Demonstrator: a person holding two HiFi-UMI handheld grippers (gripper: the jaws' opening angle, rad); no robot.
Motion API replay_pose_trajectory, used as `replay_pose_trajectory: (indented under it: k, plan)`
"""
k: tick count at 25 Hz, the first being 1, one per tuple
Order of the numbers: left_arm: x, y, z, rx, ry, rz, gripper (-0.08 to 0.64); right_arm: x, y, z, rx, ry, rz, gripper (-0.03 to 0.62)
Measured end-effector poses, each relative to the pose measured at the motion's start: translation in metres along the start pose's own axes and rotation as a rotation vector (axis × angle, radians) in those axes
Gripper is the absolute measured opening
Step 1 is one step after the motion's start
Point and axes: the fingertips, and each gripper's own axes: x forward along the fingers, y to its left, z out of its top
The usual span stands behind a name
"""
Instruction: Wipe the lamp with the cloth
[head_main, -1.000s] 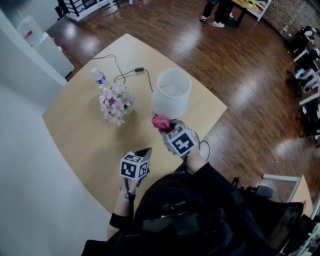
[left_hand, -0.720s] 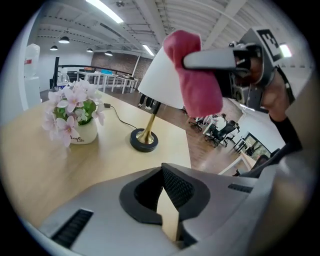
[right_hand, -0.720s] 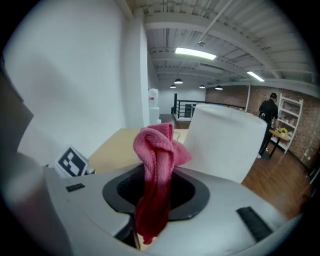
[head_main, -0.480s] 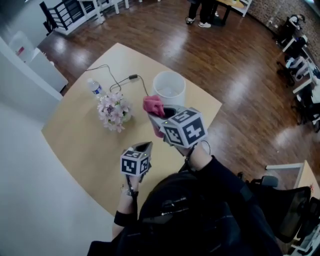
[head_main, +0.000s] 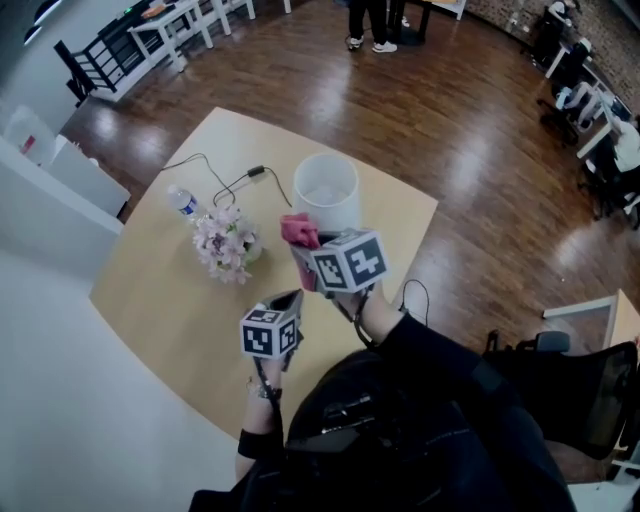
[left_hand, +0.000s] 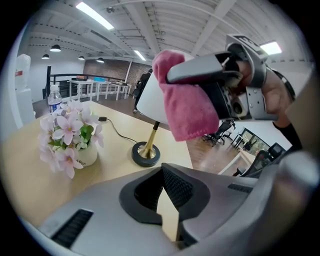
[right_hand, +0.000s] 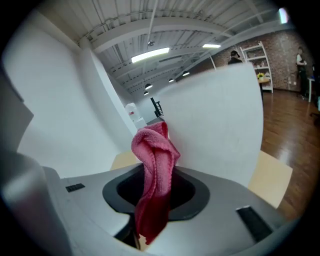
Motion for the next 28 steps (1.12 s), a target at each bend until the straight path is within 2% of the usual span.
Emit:
replay_pose_trajectory:
  k: [6, 16, 18, 20, 23, 26, 28]
  plan:
    - [-0.003, 0.009, -0.015, -0.025, 0.024, 0.014, 0.000, 0.026, -0.022, -0.047, 0.099, 0.100, -0.007, 0.117]
    - [-0.002, 0.014, -0.033, -0.064, 0.044, 0.037, 0.000, 0.058, -0.055, -0.113, 0.190, 0.251, -0.010, 0.117]
    - [-0.001, 0.014, -0.035, -0.067, 0.048, 0.045, 0.000, 0.047, -0.042, -0.112, 0.108, 0.252, 0.032, 0.117]
    - [-0.003, 0.016, -0.040, -0.072, 0.055, 0.053, 0.000, 0.026, -0.010, -0.097, -0.061, 0.211, 0.103, 0.117]
    - [-0.005, 0.019, -0.043, -0.081, 0.055, 0.065, 0.000, -0.020, 0.037, -0.056, -0.286, 0.093, 0.187, 0.117]
    - [-0.006, 0.016, -0.036, -0.084, 0.038, 0.079, 0.000, -0.062, 0.057, -0.001, -0.379, -0.014, 0.223, 0.117]
    - [-0.007, 0.011, -0.029, -0.077, 0.027, 0.087, 0.000, -0.081, 0.054, 0.039, -0.433, -0.076, 0.208, 0.117]
